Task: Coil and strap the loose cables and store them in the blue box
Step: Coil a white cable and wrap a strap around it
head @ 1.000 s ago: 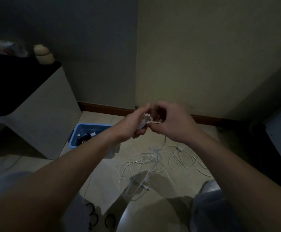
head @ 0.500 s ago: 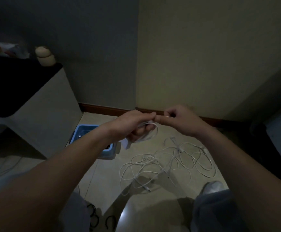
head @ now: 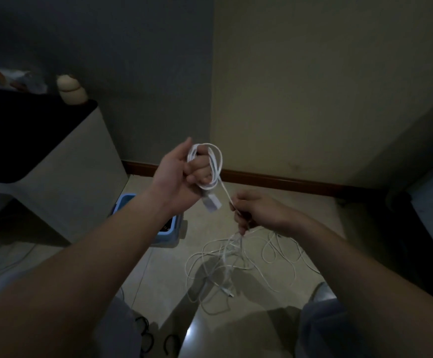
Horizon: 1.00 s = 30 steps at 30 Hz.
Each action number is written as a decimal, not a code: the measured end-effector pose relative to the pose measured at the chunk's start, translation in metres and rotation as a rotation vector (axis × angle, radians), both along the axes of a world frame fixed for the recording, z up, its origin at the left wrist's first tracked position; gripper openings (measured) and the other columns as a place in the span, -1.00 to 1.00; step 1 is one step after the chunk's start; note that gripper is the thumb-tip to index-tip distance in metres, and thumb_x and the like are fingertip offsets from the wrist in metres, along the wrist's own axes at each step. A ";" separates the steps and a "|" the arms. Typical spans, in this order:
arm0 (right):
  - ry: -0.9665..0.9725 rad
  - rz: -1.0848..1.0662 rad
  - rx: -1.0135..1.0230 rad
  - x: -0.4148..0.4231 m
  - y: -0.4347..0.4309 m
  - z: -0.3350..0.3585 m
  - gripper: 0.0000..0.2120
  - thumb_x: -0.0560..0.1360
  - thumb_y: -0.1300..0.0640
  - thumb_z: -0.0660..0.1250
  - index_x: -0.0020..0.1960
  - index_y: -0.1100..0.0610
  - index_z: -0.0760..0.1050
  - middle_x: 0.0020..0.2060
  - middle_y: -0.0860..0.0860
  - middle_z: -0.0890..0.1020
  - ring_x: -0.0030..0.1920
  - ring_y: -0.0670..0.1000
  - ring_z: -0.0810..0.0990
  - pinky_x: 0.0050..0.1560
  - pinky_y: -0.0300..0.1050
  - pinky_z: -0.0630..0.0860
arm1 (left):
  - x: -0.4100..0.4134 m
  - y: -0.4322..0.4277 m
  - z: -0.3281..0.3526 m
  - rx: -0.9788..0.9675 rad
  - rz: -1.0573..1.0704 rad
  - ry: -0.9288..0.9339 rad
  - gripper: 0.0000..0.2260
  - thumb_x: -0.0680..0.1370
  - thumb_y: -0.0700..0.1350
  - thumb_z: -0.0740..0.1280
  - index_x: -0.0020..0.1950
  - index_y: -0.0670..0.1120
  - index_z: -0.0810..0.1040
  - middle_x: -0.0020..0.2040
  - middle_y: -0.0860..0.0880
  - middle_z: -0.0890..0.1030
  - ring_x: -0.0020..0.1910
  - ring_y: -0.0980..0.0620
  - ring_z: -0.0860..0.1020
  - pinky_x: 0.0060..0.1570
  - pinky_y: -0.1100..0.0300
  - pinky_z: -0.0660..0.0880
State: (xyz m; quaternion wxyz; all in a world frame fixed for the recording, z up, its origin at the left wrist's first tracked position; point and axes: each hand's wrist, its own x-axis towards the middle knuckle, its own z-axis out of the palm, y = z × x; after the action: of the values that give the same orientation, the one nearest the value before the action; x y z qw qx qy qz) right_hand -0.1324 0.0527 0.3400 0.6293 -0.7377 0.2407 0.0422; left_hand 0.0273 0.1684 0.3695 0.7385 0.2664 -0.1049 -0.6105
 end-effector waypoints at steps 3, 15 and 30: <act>-0.012 0.045 -0.112 0.003 0.001 0.000 -0.84 0.67 0.28 0.13 0.00 0.23 0.47 -0.39 0.12 0.46 -0.37 0.07 0.46 -0.24 -0.09 0.40 | 0.007 0.003 -0.001 0.029 0.131 0.050 -0.60 0.69 0.07 0.08 -0.22 -0.11 0.47 -0.49 0.05 0.23 -0.52 0.12 0.18 -0.36 0.29 0.19; -0.069 0.151 -0.342 0.011 0.012 0.003 -0.70 0.65 0.15 0.23 0.33 -0.05 0.57 -0.45 -0.37 0.52 -0.40 -0.32 0.45 -0.35 -0.49 0.31 | 0.017 0.001 -0.007 0.254 0.431 -0.283 -0.58 0.61 0.15 0.18 0.05 -0.21 0.51 -0.28 -0.11 0.60 -0.32 -0.01 0.53 -0.27 0.16 0.46; -0.208 -0.180 -0.773 0.008 -0.011 0.025 -0.56 0.27 -0.21 0.53 -0.41 0.04 0.38 -0.56 -0.10 0.40 -0.48 -0.10 0.35 -0.38 -0.09 0.29 | -0.032 -0.005 -0.015 0.335 -0.119 -1.055 -0.49 0.67 0.18 -0.09 -0.17 -0.17 0.39 -0.41 -0.10 0.37 -0.44 0.01 0.32 -0.35 0.12 0.27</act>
State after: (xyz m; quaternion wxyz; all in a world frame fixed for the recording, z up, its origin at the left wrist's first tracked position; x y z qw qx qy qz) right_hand -0.1248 0.0414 0.3653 0.3281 -0.8961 0.2377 -0.1814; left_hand -0.0048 0.1635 0.3543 0.4979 0.6433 -0.3767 -0.4432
